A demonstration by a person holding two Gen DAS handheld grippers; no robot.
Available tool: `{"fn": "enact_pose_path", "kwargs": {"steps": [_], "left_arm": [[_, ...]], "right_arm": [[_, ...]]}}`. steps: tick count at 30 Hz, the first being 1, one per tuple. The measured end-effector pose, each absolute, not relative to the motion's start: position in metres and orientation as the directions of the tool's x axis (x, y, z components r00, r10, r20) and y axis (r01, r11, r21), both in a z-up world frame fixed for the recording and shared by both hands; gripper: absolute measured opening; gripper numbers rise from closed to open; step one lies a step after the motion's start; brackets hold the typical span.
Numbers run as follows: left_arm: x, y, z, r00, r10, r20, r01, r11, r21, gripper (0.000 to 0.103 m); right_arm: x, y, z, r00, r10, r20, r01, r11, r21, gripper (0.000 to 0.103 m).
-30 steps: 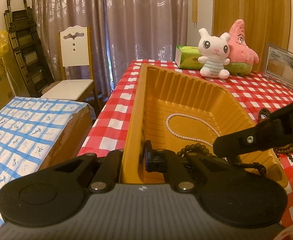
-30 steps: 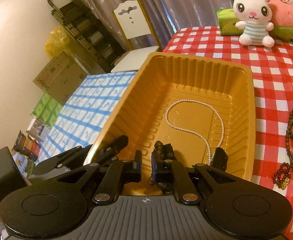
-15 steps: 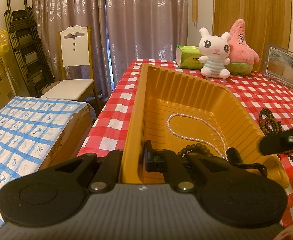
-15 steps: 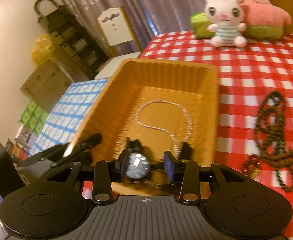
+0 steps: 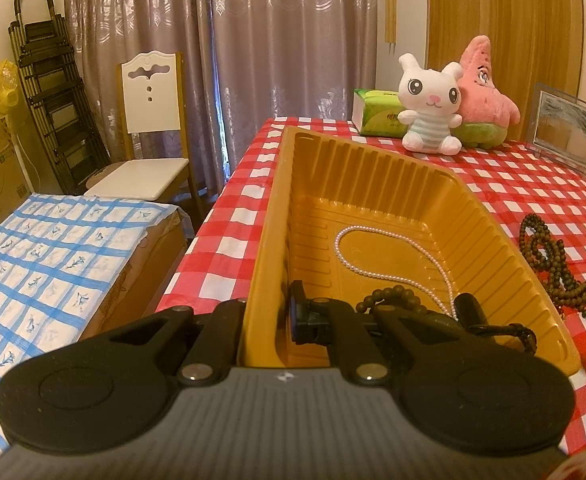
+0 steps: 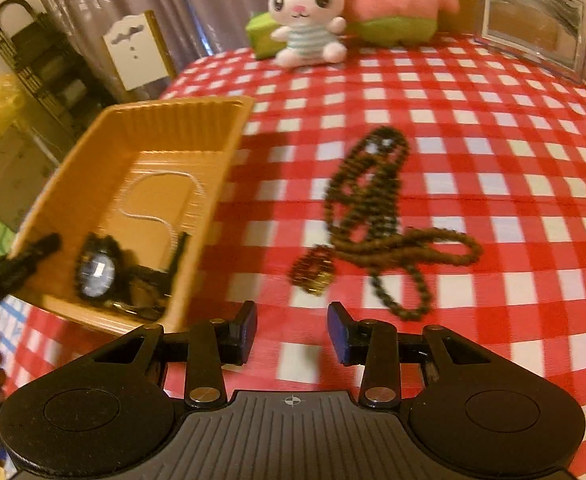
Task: Organize jewelry
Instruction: 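Move the right gripper to the red bead bracelet with gold charm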
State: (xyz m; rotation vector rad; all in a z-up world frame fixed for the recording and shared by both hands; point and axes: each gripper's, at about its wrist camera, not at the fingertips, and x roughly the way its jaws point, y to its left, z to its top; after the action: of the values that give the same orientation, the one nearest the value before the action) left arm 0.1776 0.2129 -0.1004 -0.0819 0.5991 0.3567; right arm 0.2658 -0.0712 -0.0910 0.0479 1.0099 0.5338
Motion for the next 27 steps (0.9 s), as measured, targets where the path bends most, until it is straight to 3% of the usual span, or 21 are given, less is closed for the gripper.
{"fn": "enact_pose_path", "kwargs": {"steps": [27], "left_arm": [[0.177, 0.216, -0.101, 0.764, 0.309, -0.566, -0.356, 0.934, 0.029, 0.007]], "right_arm": [[0.294, -0.054, -0.113, 0.410, 0.440, -0.799, -0.502, 0.840, 0.205, 0.055]]}}
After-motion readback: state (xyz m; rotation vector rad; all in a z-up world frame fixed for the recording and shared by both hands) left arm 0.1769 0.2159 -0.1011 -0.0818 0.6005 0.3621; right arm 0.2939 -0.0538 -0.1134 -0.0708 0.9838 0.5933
